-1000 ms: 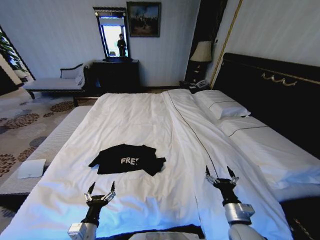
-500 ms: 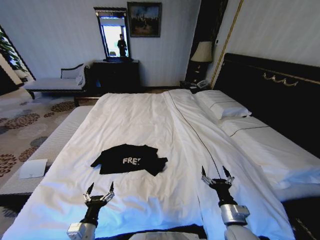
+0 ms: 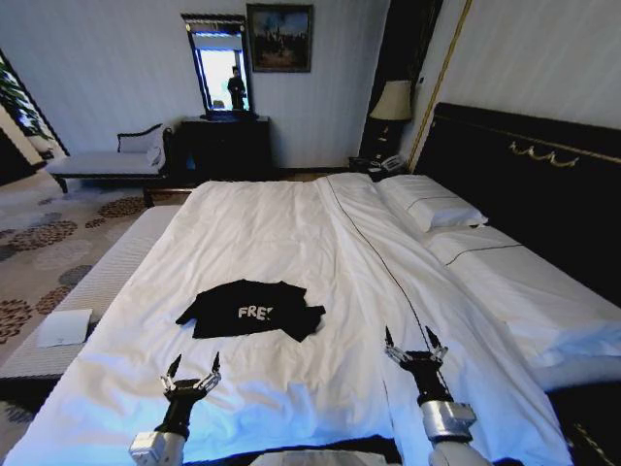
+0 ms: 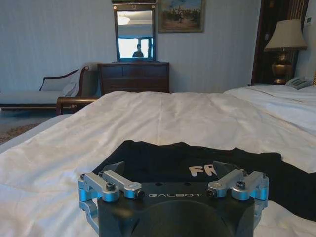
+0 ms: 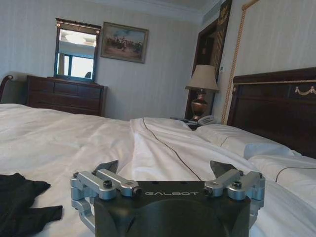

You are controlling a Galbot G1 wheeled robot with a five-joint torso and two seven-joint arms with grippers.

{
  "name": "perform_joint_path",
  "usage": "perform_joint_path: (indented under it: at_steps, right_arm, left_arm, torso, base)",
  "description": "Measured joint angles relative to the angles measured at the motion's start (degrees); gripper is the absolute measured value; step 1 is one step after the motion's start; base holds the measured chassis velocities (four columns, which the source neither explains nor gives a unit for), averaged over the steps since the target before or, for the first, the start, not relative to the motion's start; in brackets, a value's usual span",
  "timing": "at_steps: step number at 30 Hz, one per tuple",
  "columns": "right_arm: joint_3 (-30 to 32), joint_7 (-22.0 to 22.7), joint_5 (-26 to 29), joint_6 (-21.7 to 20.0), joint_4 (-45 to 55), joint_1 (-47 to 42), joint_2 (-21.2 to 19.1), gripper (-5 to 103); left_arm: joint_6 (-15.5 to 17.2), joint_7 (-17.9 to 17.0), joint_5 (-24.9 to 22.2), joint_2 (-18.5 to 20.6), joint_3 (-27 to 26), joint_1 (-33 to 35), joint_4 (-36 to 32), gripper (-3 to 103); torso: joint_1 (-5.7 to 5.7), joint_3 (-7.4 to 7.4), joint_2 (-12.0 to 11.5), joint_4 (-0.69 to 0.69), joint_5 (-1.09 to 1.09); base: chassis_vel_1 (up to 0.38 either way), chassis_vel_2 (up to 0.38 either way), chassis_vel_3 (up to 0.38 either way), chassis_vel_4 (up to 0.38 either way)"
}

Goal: Fold the clothes on the bed.

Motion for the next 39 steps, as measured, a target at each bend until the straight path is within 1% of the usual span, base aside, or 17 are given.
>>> perform_joint_path:
  at_steps: [11, 39]
  right_arm:
    - [-1.0, -0.2, -1.3, 0.7, -0.1, -0.3, 1.0, 100]
    - [-1.3, 0.0, -1.9, 1.2, 0.1, -1.1, 2.1, 100]
  left_arm:
    - [-0.2, 0.1, -0.1, 0.0, -0.3, 0.3, -0.1, 100]
    - [-0.5, 0.2, -0.2, 0.1, -0.3, 0.5, -0.1, 100]
  torso:
    - [0.0, 0.0, 0.0, 0.0, 0.0]
    - [0.0, 0.0, 0.0, 0.0, 0.0]
  base:
    - [0.0, 0.0, 0.0, 0.0]
    - [0.007, 0.009, -0.008, -0.01]
